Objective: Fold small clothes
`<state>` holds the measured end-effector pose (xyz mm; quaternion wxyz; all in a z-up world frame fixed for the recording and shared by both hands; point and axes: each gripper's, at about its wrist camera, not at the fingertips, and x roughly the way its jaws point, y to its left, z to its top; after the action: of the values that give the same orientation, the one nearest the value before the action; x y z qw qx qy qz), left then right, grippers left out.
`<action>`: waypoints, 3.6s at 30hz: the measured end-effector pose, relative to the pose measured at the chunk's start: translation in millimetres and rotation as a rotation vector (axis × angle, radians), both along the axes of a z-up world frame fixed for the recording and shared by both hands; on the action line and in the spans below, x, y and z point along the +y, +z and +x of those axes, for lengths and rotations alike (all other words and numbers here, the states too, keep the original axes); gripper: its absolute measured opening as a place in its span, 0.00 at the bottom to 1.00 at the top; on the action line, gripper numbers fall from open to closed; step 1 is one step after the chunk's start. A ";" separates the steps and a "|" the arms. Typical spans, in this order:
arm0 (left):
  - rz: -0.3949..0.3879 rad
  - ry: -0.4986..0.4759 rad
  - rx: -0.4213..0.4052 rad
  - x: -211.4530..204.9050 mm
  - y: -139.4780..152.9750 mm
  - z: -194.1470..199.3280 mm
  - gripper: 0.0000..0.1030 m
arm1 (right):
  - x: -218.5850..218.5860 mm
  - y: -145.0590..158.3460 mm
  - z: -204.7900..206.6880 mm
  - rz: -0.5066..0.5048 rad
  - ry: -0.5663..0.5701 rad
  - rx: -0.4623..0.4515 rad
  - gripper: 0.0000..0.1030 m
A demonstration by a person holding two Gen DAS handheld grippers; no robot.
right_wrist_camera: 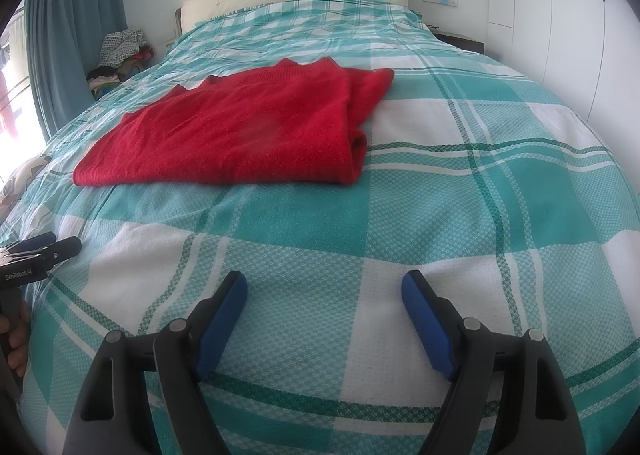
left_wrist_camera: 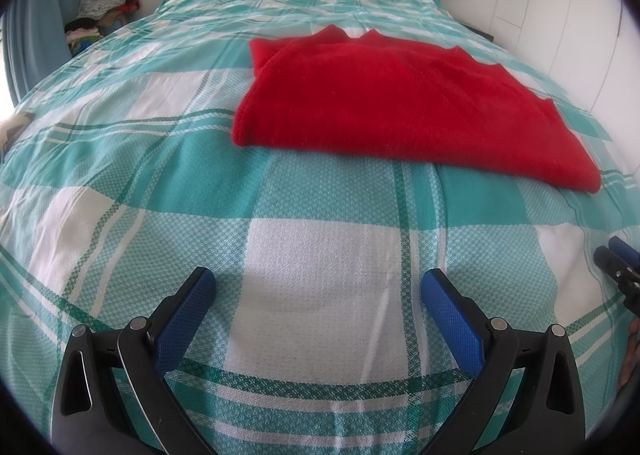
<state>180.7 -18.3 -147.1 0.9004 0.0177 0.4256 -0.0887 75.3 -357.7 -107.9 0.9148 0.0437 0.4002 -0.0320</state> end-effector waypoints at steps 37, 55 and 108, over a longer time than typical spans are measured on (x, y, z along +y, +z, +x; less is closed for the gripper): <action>0.003 0.000 0.001 -1.0 0.1 0.0 1.00 | 3.4 -0.6 -0.2 -0.008 0.002 0.003 0.79; 0.005 0.000 0.002 -1.5 0.4 -0.3 1.00 | 3.3 -0.3 -0.1 -0.008 0.003 0.004 0.79; 0.010 -0.003 0.016 1.0 3.4 -3.6 1.00 | -75.9 5.3 165.4 0.531 -0.219 0.165 0.09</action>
<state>177.1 -17.3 -143.8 0.8967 0.0222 0.4332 -0.0880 240.7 -433.7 -102.7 0.8269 0.3216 0.4604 -0.0284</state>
